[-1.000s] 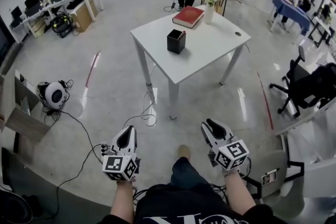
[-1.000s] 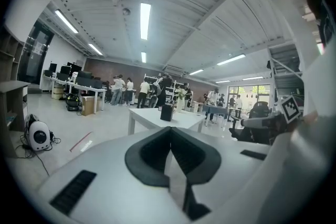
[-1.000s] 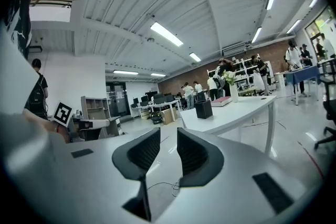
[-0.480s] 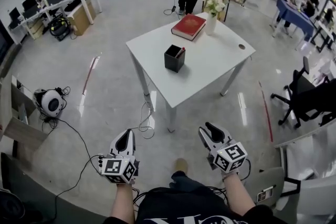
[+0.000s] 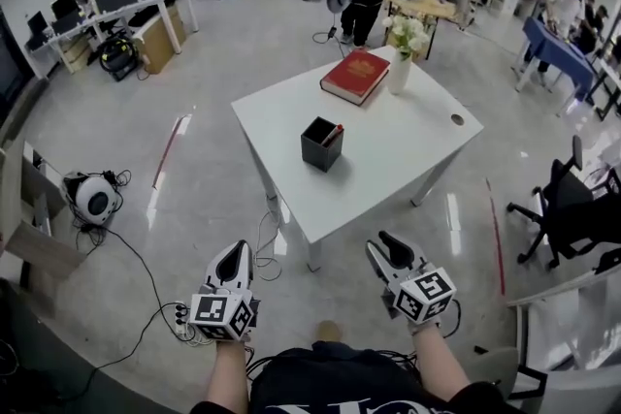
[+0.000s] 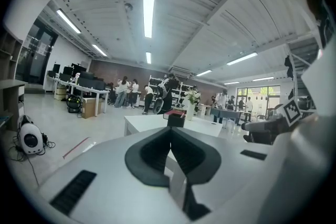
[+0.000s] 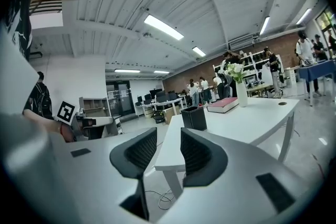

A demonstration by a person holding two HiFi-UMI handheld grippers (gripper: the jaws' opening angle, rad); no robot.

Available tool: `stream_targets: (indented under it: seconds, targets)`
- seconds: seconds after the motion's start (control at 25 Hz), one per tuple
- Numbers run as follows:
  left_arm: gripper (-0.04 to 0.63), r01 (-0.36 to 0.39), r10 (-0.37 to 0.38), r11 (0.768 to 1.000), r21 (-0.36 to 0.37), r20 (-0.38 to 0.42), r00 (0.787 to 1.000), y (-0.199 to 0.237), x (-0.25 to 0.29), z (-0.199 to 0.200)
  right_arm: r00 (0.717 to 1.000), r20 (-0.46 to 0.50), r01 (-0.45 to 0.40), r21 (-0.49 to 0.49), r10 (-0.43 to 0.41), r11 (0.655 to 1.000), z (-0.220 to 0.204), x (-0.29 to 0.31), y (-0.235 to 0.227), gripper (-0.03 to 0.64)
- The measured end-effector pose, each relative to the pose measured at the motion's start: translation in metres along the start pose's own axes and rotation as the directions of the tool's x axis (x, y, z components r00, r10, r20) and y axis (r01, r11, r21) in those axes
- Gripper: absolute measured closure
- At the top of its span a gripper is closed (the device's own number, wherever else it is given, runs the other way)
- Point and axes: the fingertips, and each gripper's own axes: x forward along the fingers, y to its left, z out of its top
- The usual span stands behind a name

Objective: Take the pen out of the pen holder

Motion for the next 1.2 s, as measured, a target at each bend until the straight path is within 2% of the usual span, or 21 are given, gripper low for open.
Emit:
stream_targets:
  seconds: [0.48,0.84,1.2]
  targets:
    - [0.592,-0.046,0.046,0.999,0.023,-0.040,0.998,0.002,0.011,-0.002,0.998,0.001,-0.055,0.046,0.055,0.997,-0.002,0.024,-0.017,0.462]
    - [0.592,-0.018,0.018,1.000,0.003,-0.089,0.996,-0.001,0.028,-0.023,0.998,-0.014,-0.066,0.052,0.067,0.996,0.001,0.044,-0.026,0.460]
    - [0.592,0.026,-0.026,1.000,-0.006,-0.082,0.996,0.016,0.095,-0.011,0.999,-0.030,-0.036,0.054,0.038,0.998,0.012,0.082,-0.057,0.460]
